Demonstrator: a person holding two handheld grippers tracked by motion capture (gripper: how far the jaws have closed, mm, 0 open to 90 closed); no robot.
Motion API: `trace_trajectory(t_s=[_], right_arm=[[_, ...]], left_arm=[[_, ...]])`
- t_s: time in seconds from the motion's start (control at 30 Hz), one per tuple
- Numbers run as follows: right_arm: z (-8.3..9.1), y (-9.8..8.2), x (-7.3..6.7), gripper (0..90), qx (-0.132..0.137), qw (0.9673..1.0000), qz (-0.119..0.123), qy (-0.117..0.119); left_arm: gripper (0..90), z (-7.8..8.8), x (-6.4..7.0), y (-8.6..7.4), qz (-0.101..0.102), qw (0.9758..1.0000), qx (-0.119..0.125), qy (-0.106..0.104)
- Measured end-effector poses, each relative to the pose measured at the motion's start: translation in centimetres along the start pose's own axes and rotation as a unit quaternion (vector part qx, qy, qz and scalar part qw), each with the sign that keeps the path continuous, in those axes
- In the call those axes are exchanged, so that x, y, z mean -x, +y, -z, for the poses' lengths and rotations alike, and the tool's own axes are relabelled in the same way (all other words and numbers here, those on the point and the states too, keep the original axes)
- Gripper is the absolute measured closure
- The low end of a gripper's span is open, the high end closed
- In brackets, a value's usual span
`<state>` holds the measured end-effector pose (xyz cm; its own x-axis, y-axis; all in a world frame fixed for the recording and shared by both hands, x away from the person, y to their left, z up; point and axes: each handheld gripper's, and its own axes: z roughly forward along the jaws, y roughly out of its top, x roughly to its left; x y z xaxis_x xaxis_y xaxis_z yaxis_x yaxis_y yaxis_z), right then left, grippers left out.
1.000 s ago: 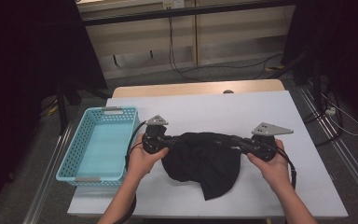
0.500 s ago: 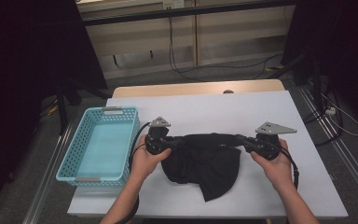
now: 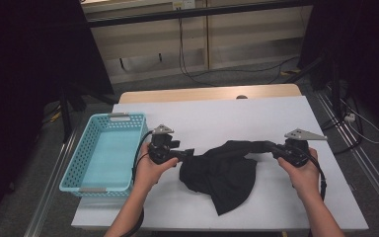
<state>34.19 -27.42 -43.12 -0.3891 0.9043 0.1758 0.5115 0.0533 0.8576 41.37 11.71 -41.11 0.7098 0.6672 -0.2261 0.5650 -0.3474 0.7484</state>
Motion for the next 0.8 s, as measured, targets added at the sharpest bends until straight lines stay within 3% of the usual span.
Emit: trace_trajectory(t_s=[0.27, 0.63, 0.67, 0.8], right_arm=[[-0.1, -0.1, -0.2, 87.6, 0.000, 1.0000, 0.002, 0.001], [-0.1, -0.1, -0.5, 87.5, 0.000, 1.0000, 0.006, 0.004], [-0.1, 0.0, -0.5, 87.5, 0.002, 1.0000, 0.008, 0.005], [-0.1, 0.0, -0.5, 87.1, 0.003, 1.0000, 0.006, 0.007]], left_arm=[[36.0, -1.0, -1.5, -1.7, 0.019, 0.9984, -0.032, 0.043], [48.5, -2.7, -0.8, -2.7, 0.005, 0.9966, -0.072, 0.041], [51.4, -2.7, -0.6, -2.7, -0.004, 0.9962, -0.074, 0.045], [64.4, -2.7, -0.1, -2.7, -0.004, 0.9954, -0.086, 0.043]])
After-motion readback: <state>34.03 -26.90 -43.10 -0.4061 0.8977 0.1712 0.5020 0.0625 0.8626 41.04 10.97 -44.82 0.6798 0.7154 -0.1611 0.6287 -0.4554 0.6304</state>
